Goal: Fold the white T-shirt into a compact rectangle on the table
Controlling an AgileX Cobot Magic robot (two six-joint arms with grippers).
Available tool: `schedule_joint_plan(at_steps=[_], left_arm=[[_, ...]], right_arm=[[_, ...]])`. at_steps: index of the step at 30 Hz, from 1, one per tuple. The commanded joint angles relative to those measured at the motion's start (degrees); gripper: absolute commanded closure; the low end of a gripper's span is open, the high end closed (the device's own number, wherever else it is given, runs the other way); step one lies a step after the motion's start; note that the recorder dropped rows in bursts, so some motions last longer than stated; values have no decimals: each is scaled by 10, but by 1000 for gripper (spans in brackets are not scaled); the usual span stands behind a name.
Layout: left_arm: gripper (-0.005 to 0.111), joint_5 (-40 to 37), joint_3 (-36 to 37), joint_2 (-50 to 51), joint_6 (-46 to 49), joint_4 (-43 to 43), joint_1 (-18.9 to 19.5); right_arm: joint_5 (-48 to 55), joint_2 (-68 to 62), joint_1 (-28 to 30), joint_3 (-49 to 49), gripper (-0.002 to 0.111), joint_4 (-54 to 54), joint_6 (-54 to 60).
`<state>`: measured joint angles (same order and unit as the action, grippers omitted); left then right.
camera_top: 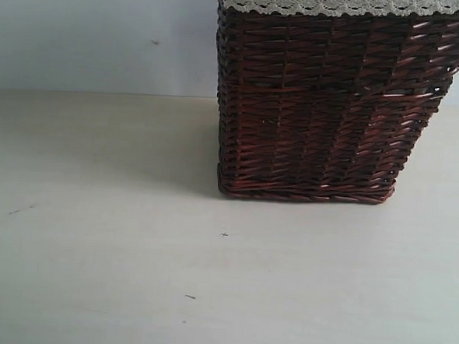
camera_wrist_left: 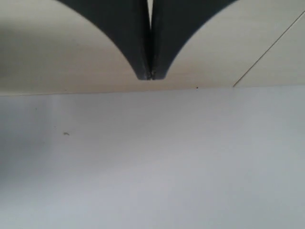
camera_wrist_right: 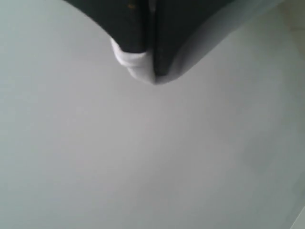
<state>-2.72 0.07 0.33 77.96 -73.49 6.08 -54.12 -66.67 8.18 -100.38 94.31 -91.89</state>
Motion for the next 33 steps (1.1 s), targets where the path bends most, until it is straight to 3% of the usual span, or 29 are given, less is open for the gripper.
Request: schedule_joint_plan(at_steps=[1, 11, 18, 23, 26, 28, 31, 33], left_arm=[[107, -2, -1, -3, -2, -4, 2], [107, -2, -1, -3, -2, -4, 2], [107, -2, -1, -3, -2, -4, 2], [107, -2, -1, -3, -2, -4, 2], [107, -2, -1, -3, -2, -4, 2], [107, -2, -1, -3, -2, -4, 2], [107, -2, -1, -3, -2, -4, 2], [107, -2, -1, -3, -2, -4, 2]], right_arm=[[-53, -34, 2, 21, 108, 56, -67], [-60, -61, -80, 131, 108, 56, -72], [-84, -76, -187, 219, 108, 56, -68], [-52, -91, -273, 284, 108, 56, 64], [19, -117, -306, 291, 108, 56, 100], [55, -134, -323, 285, 108, -10, 100], [47, -152, -339, 257, 108, -115, 110], [42, -153, -350, 209, 108, -130, 143]])
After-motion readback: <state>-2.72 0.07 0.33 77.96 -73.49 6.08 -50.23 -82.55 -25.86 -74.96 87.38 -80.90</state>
